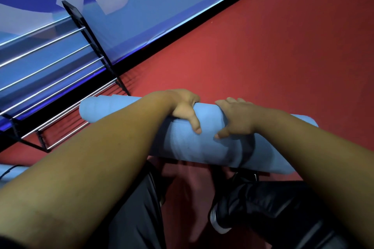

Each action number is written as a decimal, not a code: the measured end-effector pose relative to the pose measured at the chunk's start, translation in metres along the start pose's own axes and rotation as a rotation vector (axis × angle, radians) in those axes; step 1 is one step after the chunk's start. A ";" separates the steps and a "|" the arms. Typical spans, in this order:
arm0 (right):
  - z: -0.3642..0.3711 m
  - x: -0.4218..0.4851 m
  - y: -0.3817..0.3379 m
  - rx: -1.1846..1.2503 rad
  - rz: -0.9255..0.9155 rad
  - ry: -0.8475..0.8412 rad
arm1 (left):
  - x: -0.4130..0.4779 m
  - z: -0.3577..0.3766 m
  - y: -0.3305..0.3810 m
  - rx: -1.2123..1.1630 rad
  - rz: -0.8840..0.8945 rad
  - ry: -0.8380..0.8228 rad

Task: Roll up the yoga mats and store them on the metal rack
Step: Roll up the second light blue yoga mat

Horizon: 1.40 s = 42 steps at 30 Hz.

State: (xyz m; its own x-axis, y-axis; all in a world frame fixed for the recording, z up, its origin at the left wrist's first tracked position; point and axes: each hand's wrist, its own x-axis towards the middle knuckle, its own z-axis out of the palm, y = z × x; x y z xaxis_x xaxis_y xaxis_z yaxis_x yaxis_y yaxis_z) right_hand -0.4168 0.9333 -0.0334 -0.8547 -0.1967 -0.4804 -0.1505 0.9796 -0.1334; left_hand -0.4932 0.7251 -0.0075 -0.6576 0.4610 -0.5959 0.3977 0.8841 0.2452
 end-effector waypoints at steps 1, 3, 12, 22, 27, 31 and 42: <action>0.000 -0.001 -0.001 -0.026 -0.004 -0.002 | -0.002 -0.002 -0.002 -0.034 -0.003 -0.008; 0.002 -0.003 -0.005 -0.068 -0.002 0.003 | -0.005 -0.005 -0.005 -0.091 -0.010 -0.035; -0.010 0.001 -0.012 0.075 -0.008 0.049 | -0.015 -0.010 -0.012 -0.071 -0.052 -0.146; -0.029 -0.014 0.001 0.558 0.043 -0.127 | -0.018 -0.007 0.019 0.542 0.094 0.054; -0.028 -0.020 0.000 0.555 0.011 -0.148 | -0.020 -0.011 0.011 0.338 0.116 0.066; -0.026 -0.018 -0.002 0.397 -0.031 -0.093 | -0.017 -0.013 0.003 0.189 0.082 0.009; -0.010 -0.016 -0.036 -0.137 -0.027 0.038 | -0.020 -0.021 -0.018 -0.132 -0.026 -0.091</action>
State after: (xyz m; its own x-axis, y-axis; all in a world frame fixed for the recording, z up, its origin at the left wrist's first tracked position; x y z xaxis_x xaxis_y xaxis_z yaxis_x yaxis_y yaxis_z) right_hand -0.4025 0.9019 -0.0119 -0.8674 -0.2241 -0.4443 -0.2379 0.9710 -0.0252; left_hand -0.5010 0.7014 0.0164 -0.6030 0.4348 -0.6689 0.2898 0.9005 0.3241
